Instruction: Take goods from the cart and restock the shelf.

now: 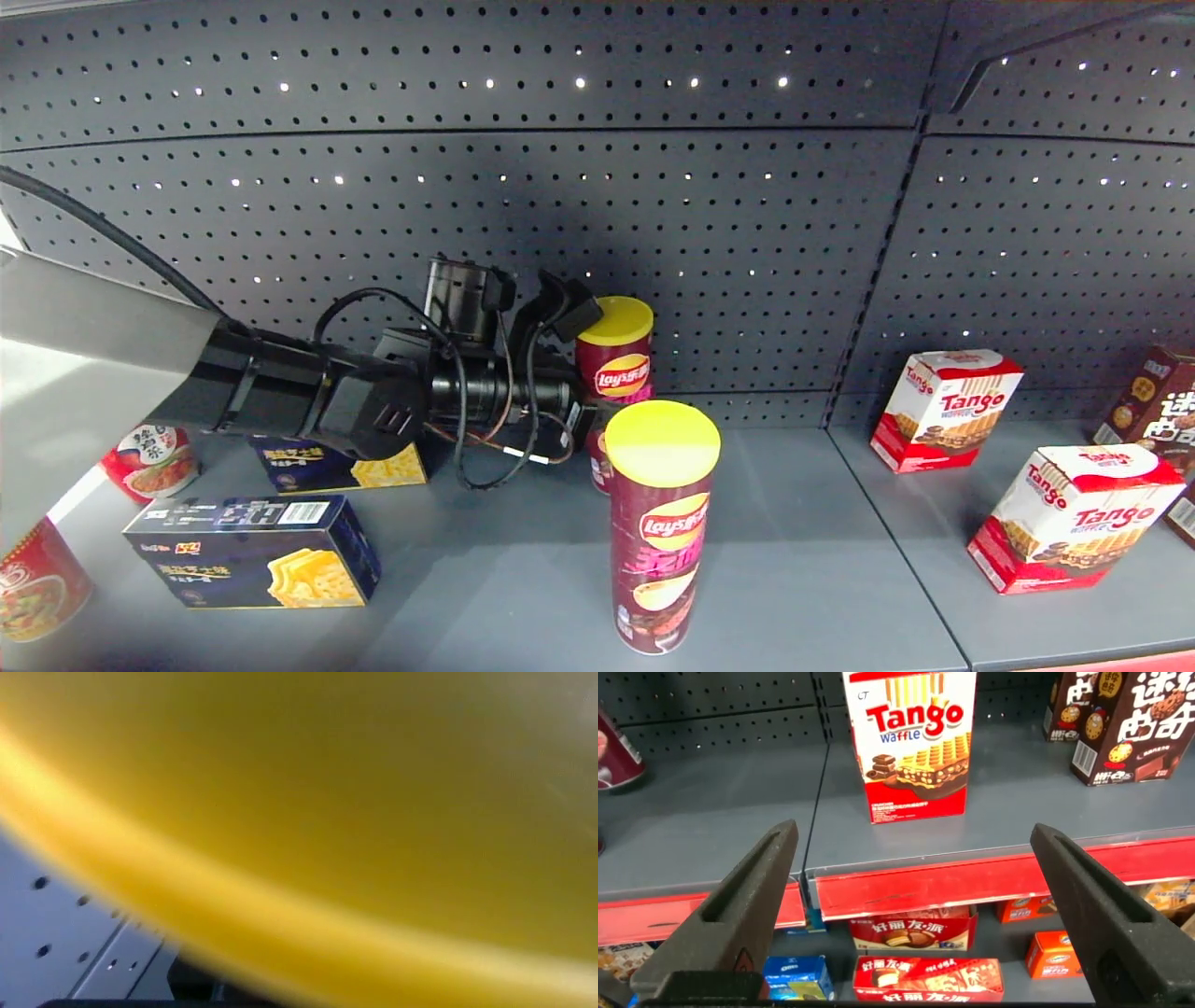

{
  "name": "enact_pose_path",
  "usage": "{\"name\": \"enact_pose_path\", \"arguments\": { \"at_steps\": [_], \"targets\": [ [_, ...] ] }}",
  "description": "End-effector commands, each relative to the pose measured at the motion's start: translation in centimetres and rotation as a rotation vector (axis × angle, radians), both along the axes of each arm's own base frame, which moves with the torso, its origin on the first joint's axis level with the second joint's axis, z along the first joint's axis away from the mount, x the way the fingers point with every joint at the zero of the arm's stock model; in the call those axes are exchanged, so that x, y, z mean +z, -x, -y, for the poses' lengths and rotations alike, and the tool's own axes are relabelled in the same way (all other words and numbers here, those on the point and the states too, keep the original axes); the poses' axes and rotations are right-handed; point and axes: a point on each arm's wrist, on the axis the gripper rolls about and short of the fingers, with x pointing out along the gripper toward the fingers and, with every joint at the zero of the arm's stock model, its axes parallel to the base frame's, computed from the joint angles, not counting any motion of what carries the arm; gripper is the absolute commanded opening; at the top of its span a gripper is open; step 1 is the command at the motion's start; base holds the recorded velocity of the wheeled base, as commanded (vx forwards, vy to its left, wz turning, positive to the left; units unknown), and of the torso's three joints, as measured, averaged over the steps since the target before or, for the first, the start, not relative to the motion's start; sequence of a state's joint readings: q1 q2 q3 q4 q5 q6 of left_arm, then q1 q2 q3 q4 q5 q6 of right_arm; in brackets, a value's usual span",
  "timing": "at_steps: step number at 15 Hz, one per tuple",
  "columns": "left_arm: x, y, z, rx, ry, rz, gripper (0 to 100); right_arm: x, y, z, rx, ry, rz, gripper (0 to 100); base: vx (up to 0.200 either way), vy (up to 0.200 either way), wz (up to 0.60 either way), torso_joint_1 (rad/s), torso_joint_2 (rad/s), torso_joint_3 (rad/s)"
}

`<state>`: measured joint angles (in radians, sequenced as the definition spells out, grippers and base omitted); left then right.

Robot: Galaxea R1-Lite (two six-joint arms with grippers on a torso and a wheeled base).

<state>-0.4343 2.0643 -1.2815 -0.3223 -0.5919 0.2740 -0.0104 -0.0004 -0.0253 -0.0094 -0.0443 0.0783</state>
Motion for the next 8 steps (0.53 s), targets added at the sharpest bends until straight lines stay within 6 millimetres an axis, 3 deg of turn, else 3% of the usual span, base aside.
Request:
{"name": "enact_pose_path", "arguments": {
  "at_steps": [1,4,5,8],
  "targets": [
    [-0.72,-0.27,0.46,-0.007,-0.007,-0.012,0,-0.02,-0.01,0.0,-0.001,0.0,-0.001,100,0.0,0.0,0.0,0.0,0.0,0.0],
    [-0.87,-0.35,0.5,-0.007,-0.008,-0.014,0,0.02,0.0,0.0,-0.001,0.0,0.0,100,0.0,0.0,0.0,0.0,0.0,0.0],
    [-1.06,-0.41,0.53,-0.007,-0.01,-0.019,100,0.02,0.0,0.0,-0.001,0.0,0.0,100,0.0,0.0,0.0,0.0,0.0,0.0],
    [-1.24,-0.51,0.5,-0.001,-0.014,-0.019,100,-0.02,-0.01,0.0,-0.001,0.0,-0.001,100,0.0,0.0,0.0,0.0,0.0,0.0]
  ]
}}
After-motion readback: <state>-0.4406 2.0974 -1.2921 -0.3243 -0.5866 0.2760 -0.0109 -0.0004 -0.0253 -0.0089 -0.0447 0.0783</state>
